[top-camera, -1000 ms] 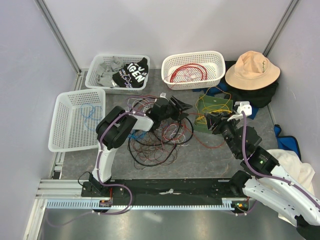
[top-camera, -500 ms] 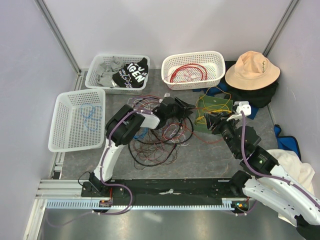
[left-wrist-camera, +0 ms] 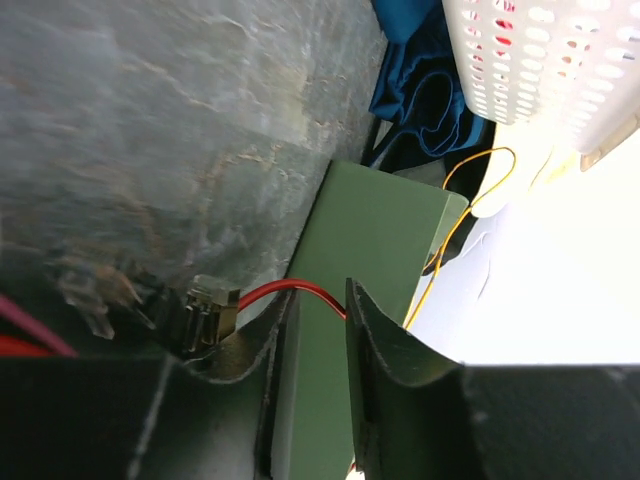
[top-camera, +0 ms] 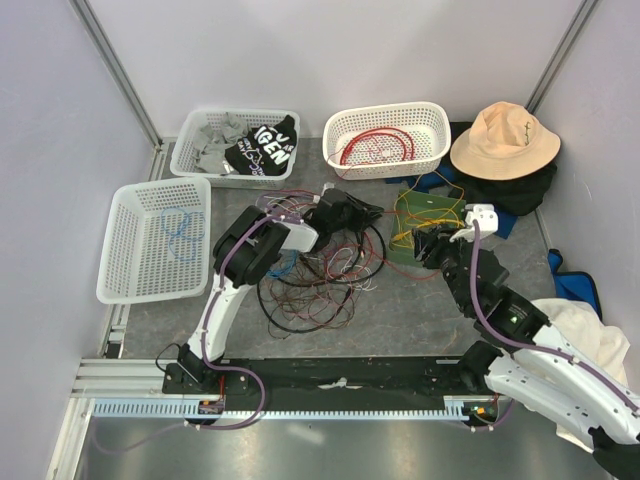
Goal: Untangle the cables
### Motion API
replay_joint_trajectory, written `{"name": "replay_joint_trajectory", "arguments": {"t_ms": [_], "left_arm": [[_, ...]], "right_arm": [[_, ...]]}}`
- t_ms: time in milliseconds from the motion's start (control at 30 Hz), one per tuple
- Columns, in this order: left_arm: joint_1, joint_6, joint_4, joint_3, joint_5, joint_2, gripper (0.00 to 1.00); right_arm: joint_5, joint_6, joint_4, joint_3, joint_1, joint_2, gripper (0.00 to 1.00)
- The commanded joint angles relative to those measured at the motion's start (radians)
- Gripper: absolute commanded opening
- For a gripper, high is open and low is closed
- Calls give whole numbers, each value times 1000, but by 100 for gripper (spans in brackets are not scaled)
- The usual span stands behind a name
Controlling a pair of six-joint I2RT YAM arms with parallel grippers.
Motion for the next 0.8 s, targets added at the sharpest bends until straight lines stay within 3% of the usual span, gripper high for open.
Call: {"name": "replay_joint_trajectory", "arguments": {"t_ms": [0,200,467,767], "left_arm": [[21,-14,1,-58,-22,-2,30],[28,-21,28,-85,-5,6,30],[50,-28,71,-145,25,0,30],[67,-20,114,-185,50,-11,30]], "right_arm": [[214,48,-93,16,3,78,52],[320,140,-94,-4,-42,193,65],[153,188,-38,5,-363,418,67],[113,203,39,19,-400,581,64]]}}
